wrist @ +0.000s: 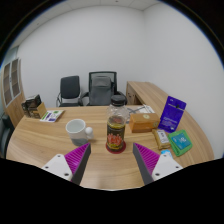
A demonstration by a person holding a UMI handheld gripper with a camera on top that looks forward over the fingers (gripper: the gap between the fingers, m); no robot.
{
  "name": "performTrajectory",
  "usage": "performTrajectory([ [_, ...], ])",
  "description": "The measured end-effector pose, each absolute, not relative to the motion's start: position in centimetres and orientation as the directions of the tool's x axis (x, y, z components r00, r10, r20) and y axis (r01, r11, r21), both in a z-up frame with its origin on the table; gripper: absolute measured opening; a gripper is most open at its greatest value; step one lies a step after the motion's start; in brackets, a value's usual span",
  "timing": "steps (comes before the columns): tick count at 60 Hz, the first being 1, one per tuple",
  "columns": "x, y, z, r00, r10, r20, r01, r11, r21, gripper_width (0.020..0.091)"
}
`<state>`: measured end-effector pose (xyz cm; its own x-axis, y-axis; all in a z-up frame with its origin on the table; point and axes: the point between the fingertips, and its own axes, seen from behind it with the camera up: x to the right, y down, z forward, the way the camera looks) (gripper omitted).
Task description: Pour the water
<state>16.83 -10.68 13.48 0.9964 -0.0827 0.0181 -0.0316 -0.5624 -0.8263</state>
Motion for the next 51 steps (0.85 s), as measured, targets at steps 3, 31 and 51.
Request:
performTrajectory([
  [3,15.9,-13.2,14.7,0.995,-0.092,0.024,-0.033,-0.573,-0.819,0.0859],
  [31,9.2,-29.7,22.1,0.979,-0.192,0.063,-0.060,-0.573,-0.818,0.0857],
  [51,8.1,-32.8,22.9,0.978,-0.192,0.086,-0.042,-0.580,-0.814,0.0858],
])
